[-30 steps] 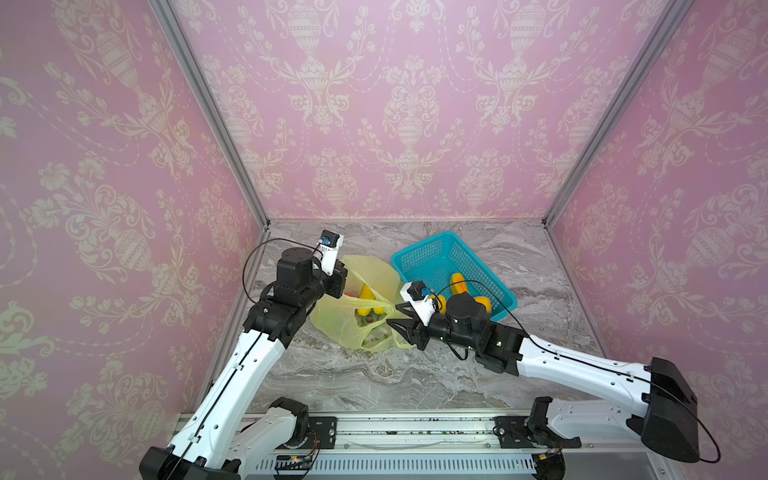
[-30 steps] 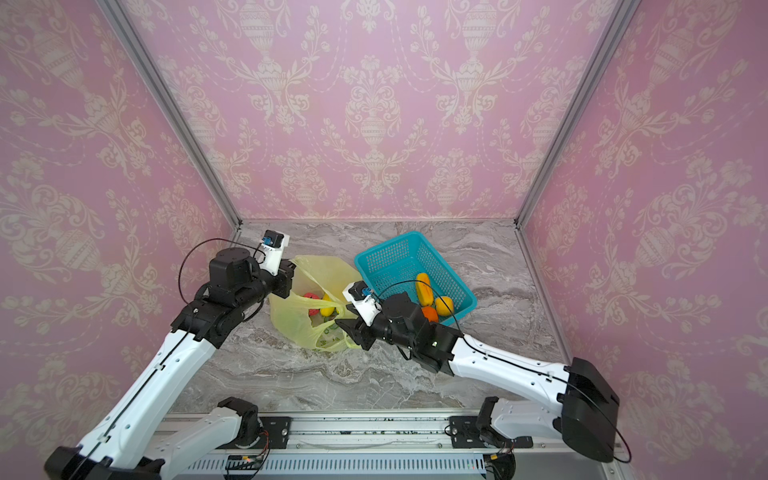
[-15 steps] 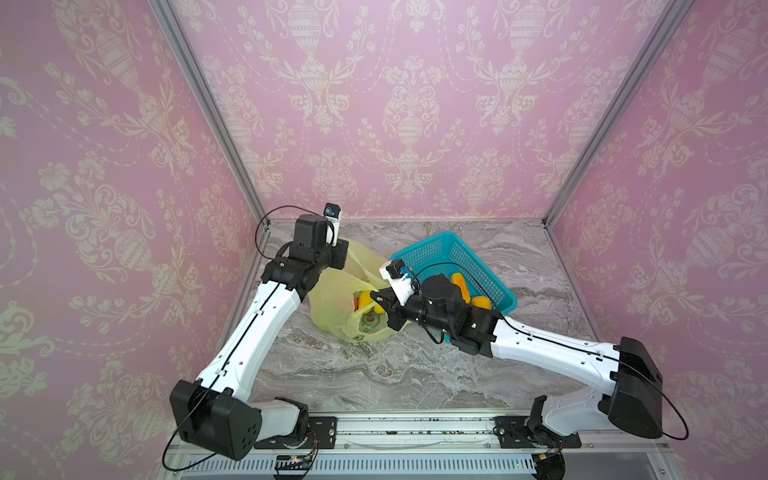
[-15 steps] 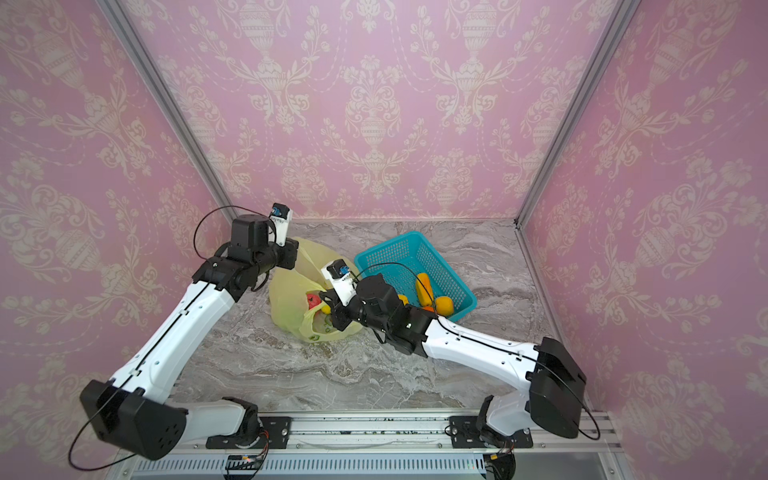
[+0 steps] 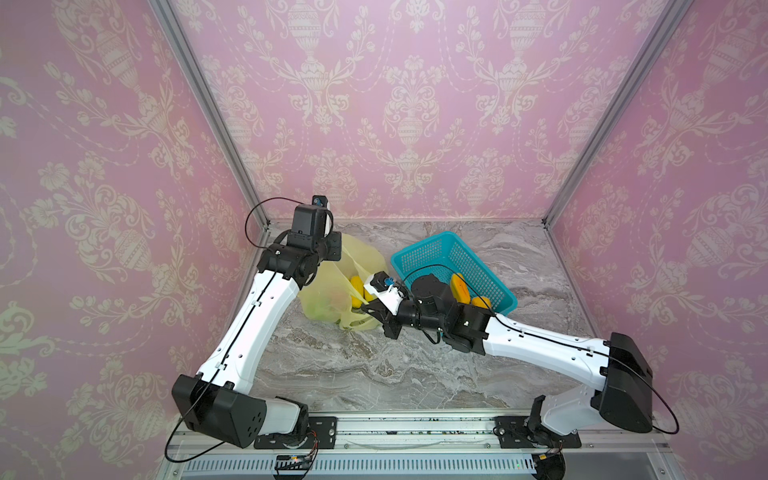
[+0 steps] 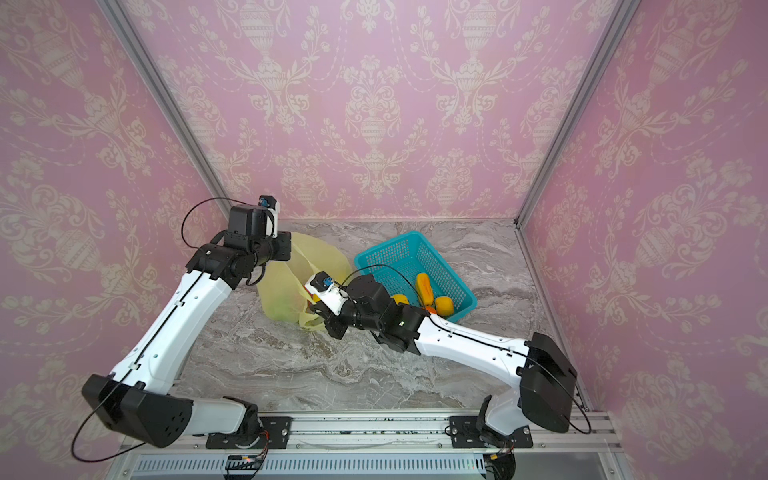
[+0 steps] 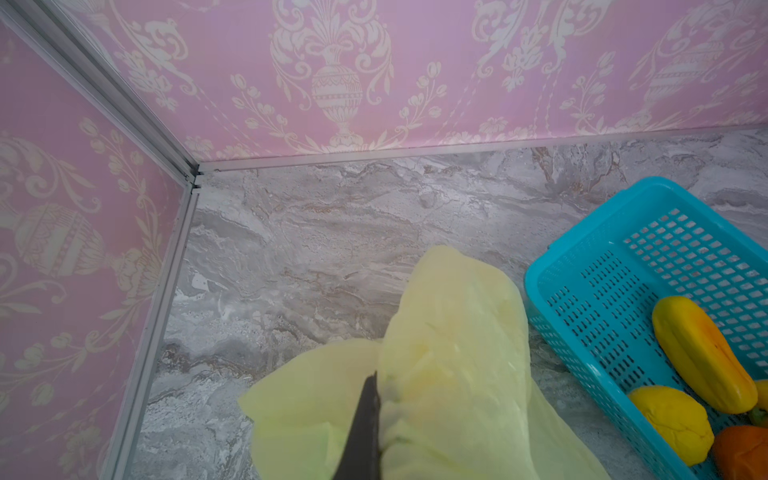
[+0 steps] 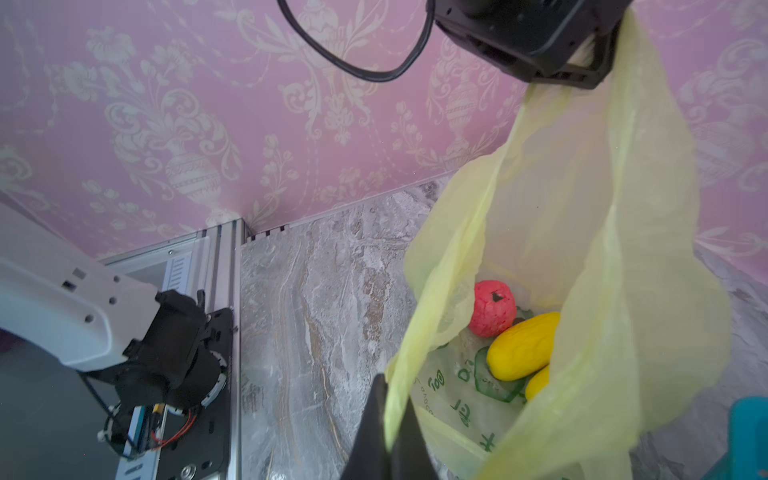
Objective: Untie the knot of the plastic bag and take out the fruit
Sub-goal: 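Lower the open right gripper into the bag mouth toward the yellow fruits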
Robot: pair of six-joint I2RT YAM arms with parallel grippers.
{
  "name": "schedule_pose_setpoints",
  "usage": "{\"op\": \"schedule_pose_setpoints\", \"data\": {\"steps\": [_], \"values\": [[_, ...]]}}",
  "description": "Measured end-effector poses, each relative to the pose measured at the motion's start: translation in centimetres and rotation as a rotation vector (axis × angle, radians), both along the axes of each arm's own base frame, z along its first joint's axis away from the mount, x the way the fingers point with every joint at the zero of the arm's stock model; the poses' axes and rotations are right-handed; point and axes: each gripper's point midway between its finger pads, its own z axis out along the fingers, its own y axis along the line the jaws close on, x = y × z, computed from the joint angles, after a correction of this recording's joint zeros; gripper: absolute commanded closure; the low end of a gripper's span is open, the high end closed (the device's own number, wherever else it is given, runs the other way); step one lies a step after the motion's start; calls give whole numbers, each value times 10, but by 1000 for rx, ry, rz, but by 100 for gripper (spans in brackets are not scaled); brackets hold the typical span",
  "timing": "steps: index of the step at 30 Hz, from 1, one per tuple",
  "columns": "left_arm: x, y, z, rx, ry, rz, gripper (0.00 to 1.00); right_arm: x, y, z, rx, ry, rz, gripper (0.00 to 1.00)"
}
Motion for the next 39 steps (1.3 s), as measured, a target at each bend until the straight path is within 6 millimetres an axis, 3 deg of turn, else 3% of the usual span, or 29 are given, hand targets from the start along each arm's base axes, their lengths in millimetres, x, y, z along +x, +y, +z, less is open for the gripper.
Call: {"op": "schedule_pose_setpoints", "data": {"steps": [6,10,15,18,21,24,31,34,39], "values": [[-17,-8,-46,-14,102,-58,100,-37,23,-26,-64,25,132,96],[-22,-11,-57,-1,133,-98,100,-57,52,-40,-90,32,195,91],[-29,-10,-57,23,115,-128,100,-84,79,-48,-98,7,258,56],[-31,-9,-53,34,65,-147,100,-94,82,-49,-103,-2,265,46],[-37,-8,-50,51,15,-168,100,-87,72,-46,-88,-29,212,45],[-41,-7,-48,70,-28,-189,100,-73,45,-49,-94,-45,142,49],[-37,-11,-40,87,-84,-225,100,-38,-19,-44,-85,-95,-3,70],[-37,-12,-39,89,-89,-236,100,-35,-25,-46,-97,-110,-19,79],[-37,-13,-39,92,-92,-244,100,-22,-20,-62,-145,-94,-73,83]]}}
